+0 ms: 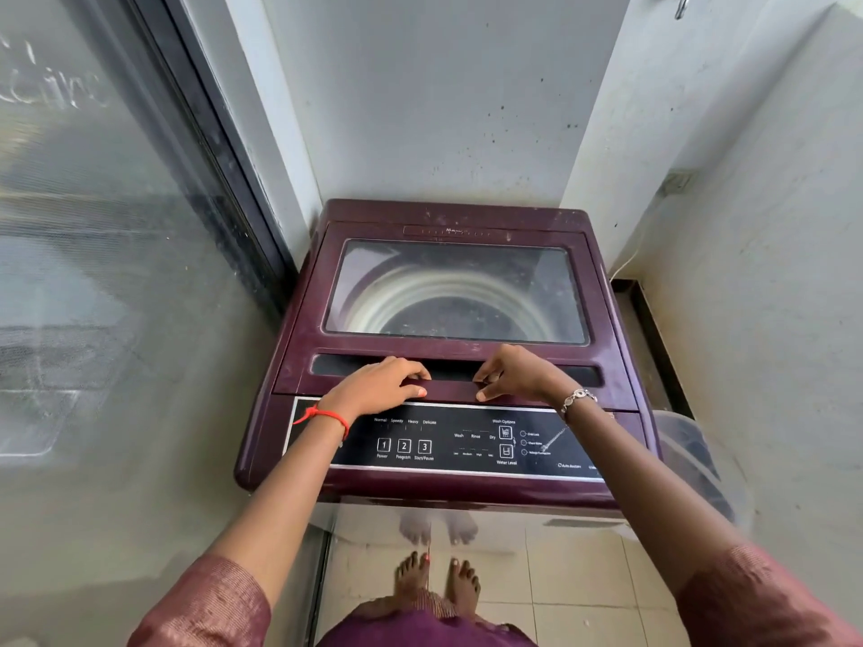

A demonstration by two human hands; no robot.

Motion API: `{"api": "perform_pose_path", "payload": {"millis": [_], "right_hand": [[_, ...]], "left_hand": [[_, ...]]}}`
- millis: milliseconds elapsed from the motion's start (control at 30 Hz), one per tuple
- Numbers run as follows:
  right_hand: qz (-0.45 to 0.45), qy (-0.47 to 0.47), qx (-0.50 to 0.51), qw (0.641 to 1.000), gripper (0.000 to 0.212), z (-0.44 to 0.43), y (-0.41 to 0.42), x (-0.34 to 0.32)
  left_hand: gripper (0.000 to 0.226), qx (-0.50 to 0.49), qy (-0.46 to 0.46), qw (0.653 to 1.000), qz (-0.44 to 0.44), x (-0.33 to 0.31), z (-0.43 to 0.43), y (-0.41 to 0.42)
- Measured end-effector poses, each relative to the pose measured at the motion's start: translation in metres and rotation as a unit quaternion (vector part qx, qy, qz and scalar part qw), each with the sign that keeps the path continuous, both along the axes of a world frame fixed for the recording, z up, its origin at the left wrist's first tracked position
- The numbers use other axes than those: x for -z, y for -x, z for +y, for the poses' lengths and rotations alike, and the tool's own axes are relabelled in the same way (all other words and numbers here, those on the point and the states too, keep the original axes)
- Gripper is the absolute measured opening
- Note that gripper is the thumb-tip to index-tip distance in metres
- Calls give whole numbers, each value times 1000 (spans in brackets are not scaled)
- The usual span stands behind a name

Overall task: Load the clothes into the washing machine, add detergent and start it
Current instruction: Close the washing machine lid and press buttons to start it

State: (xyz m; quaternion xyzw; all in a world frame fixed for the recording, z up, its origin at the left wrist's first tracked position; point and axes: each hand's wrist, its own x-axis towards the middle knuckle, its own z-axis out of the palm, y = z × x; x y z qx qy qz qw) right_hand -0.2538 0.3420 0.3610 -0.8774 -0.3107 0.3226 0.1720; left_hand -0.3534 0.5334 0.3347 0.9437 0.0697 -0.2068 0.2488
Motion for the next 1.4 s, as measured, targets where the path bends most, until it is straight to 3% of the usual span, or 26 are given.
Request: {"api": "perform_pose_path", "payload": {"millis": [367, 533, 767, 1000, 1233, 1333, 1400], "right_hand": [[9, -39, 59, 997, 38, -4, -2, 25], [15, -94, 94, 991, 34, -12, 4, 31], [20, -206, 140, 968, 30, -23, 21, 44], [-8, -239, 149, 959, 27, -26, 29, 50], [-95, -237, 148, 955, 27, -22, 50, 55], [-133, -222, 168, 951, 28, -15, 61, 52], [-152, -220, 183, 946, 32, -8, 74, 49]], "left_hand": [[29, -64, 78, 994, -43, 18, -1, 3], [30, -87, 111, 981, -130, 23, -9, 18], [29, -109, 119, 973, -166, 30, -11, 23], [31, -76, 65, 974, -204, 31, -14, 30], [35, -60, 22, 963, -262, 34, -3, 49], [39, -51, -35, 967, -245, 40, 19, 59], [53, -57, -90, 968, -225, 44, 30, 69]]}}
